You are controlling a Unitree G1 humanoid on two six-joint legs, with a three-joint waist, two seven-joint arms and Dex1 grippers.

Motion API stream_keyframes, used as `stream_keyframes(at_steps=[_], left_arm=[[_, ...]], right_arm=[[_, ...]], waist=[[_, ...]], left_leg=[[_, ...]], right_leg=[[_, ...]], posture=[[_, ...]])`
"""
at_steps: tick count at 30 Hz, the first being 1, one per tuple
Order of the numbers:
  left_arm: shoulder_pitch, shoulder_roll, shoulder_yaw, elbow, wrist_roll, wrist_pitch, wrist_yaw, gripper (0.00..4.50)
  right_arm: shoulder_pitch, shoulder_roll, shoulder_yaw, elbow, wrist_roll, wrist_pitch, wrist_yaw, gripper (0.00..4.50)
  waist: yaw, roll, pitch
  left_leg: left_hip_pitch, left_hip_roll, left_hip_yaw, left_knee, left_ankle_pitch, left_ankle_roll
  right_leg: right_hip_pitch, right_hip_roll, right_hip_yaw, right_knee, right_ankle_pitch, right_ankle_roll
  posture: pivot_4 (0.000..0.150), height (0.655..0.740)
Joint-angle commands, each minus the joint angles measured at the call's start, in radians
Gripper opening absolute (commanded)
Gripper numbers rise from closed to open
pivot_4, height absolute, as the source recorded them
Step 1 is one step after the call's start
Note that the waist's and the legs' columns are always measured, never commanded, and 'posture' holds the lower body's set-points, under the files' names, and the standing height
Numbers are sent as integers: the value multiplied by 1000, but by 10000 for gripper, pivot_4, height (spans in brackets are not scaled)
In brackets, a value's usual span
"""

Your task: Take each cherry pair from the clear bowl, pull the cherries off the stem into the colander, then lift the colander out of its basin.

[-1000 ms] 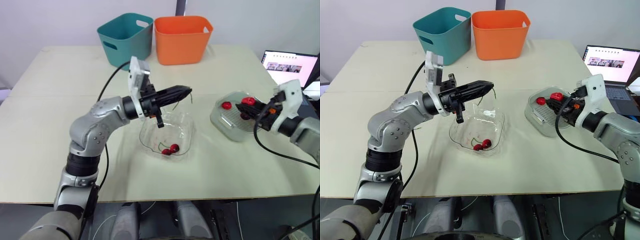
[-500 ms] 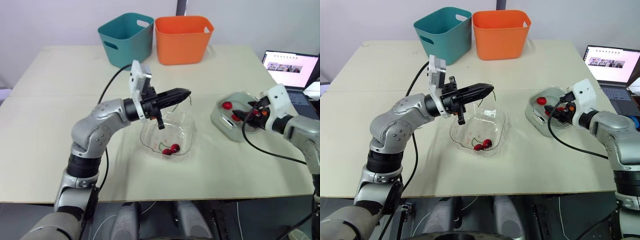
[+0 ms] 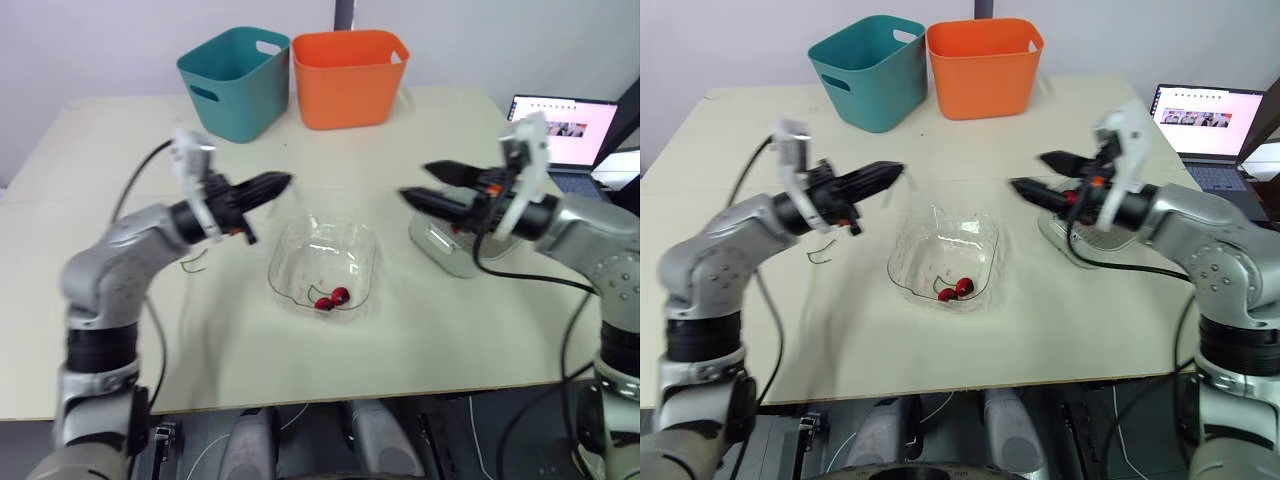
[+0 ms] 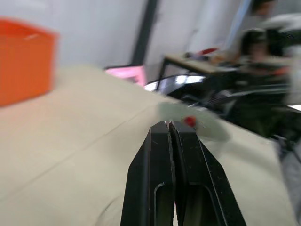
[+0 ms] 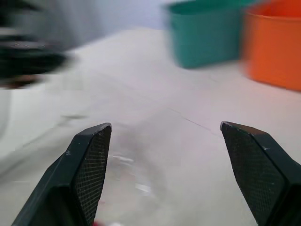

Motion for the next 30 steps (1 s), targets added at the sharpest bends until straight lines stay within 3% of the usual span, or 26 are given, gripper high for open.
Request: stream_keyframes(at_steps=[1,6,12,15,24,30], left_arm=[[91,44,104,9,-60,63,21,0],[273,84,172,35,-59,90,16,0],[335,63,198,114,-29,50,16,0],[335,57,189,152,-12,32,15,6905],[321,99,188,164,21,5,-10,38746],[290,221,172,155,94,-50,-73,38746]], right_arm=[[-44,52,118,-103,55,64,-15,39977],[-60,107,297,-167,-22,58,-25,39977],[-69,150,410,-172,-107,29,-16,39977],[-62,140,400,-172,-116,28,-5,40448],[-46,121,351,-178,-104,52,2,40448],[-55,102,292,-147,-84,67,20,40448]], waist=[[8,0,0],[18,-1,0],[16,-2,-1],[14,-2,-1],[13,-2,-1],[12,-2,-1]], left_leg=[[0,0,0,0,0,0],[-4,-1,1,1,0,0],[-7,-1,2,3,0,-1],[-7,-1,2,2,0,-1],[-7,-1,2,1,0,-1],[-8,-1,2,1,0,-1]], right_leg=[[0,0,0,0,0,0],[-1,-5,0,-5,1,-3],[-3,-8,-1,-5,2,-4],[-4,-8,-2,-5,2,-4],[-4,-6,-2,-5,2,-4],[-5,-6,-2,-5,2,-4]], posture=[[1500,7400],[1500,7400],[1500,7400],[1500,7400],[1500,7400],[1500,7400]])
